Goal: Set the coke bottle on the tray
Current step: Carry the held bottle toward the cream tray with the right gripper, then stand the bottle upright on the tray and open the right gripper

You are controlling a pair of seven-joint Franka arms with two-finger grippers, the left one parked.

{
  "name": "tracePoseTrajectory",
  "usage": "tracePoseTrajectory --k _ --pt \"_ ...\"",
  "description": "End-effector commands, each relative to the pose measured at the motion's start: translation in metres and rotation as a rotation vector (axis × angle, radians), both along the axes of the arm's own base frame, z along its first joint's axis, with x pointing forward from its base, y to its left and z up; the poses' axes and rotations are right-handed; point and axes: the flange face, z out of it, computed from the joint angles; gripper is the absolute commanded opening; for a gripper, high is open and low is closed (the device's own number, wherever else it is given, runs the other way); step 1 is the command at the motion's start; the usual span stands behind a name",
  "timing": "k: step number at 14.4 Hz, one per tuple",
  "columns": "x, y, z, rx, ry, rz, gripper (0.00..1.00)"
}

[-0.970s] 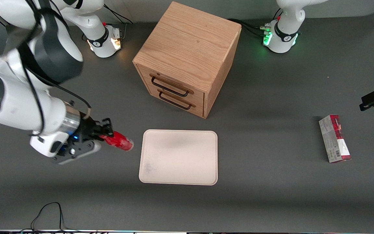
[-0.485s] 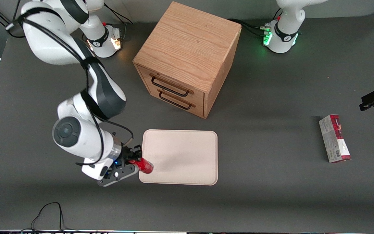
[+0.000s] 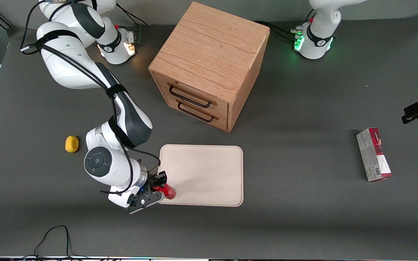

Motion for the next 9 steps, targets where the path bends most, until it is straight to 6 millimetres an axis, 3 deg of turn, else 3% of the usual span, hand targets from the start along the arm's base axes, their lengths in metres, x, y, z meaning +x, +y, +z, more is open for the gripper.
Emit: tracePoseTrajectory --k 1,4,5,6,7,9 --pt "-0.0002 0.0008 -0.0004 -0.007 -0.021 -0.007 0.22" --pt "0.0019 -0.0011 -0.0013 0.001 -0.037 -0.011 0.25" --pt "0.0019 -0.0011 -0.0013 0.001 -0.037 -0.011 0.37" --pt "0.0032 -0.0042 -0.0012 0.004 -0.037 -0.018 0.84" --pt "0.0037 -0.0054 0.0 0.004 -0.038 -0.02 1.0" --pt "0.0039 -0.0061 0.0022 0.004 -0.041 -0.021 1.0"
